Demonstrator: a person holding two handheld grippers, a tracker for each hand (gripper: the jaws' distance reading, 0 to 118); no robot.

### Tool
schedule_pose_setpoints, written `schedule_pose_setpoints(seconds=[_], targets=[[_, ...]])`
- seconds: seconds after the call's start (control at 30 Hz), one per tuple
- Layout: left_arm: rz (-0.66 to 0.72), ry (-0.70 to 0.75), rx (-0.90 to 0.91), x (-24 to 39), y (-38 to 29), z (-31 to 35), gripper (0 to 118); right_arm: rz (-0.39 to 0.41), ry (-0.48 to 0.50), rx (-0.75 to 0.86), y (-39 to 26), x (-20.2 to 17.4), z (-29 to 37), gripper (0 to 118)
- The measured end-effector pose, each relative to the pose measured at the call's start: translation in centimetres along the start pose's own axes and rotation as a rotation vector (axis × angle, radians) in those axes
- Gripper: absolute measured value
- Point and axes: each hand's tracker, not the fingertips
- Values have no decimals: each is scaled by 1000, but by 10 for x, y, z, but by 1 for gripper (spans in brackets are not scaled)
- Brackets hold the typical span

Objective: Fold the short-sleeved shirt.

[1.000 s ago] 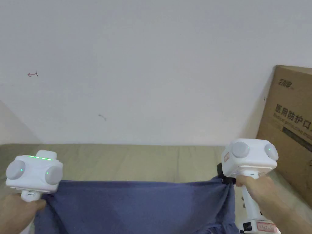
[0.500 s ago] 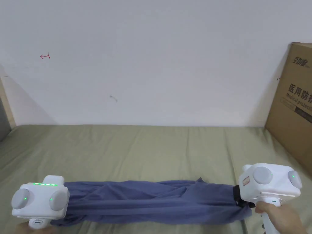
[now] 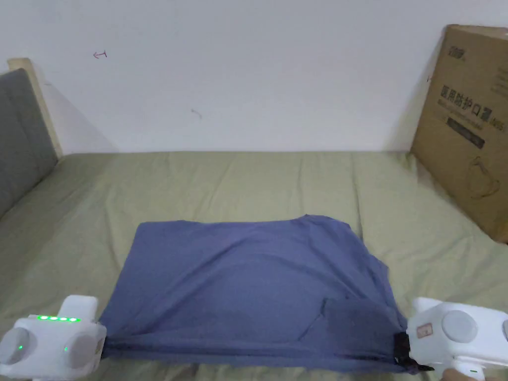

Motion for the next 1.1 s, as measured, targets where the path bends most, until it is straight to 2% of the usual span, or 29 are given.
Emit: schedule_pose_setpoints(seconds=[0.17, 0.3, 0.4, 0.47, 0.5, 0.53, 0.57, 0.6, 0.63, 0.67, 0.7, 0.87, 0.9, 0.93, 0.97, 1.0, 1.07, 1.1], targets=[[-16, 5, -17, -6, -75, 37, 2, 14, 7, -16, -84, 9, 23, 3], [-9, -2, -23, -9, -107, 54, 2, -8, 28, -5, -114, 15, 42, 3], [28, -16, -27, -10, -120, 63, 2, 46, 10, -1, -128, 13, 45, 3], [40, -18, -31, -8, -124, 62, 3, 34, 8, 6, -130, 13, 44, 3], [33, -14, -28, -6, -124, 62, 10, 15, 15, 13, -130, 13, 43, 3], [26, 5, -31, -4, -124, 62, 23, 7, 15, 10, -129, 13, 43, 3], [27, 16, -28, -4, -125, 62, 41, 8, 19, 10, -127, 14, 42, 5], [29, 12, -26, -5, -126, 63, 73, 12, 21, 10, -127, 14, 43, 18], [52, -19, -30, -7, -125, 65, 95, 24, 14, 11, -127, 13, 44, 36], [80, -50, -23, -9, -124, 70, 104, 48, -10, 20, -127, 13, 46, 63], [97, -74, -5, -11, -123, 75, 101, 62, -22, 26, -128, 13, 48, 83], [189, -152, 15, -19, -116, 97, 99, 65, 6, 89, -123, 12, 72, 83], [199, -179, 14, -20, -116, 99, 84, 63, 22, 99, -122, 11, 75, 79], [207, -204, 12, -19, -117, 102, 59, 66, 43, 108, -122, 9, 77, 66], [202, -221, 6, -18, -117, 106, 25, 75, 51, 117, -122, 6, 78, 41], [192, -224, 4, -16, -120, 106, 0, 85, 51, 124, -123, 3, 78, 0], [160, -206, -5, -8, -128, 108, 0, 96, 32, 132, -127, -4, 74, 0], [128, -199, -19, -5, -132, 108, 0, 112, 56, 111, -127, -7, 71, 0]])
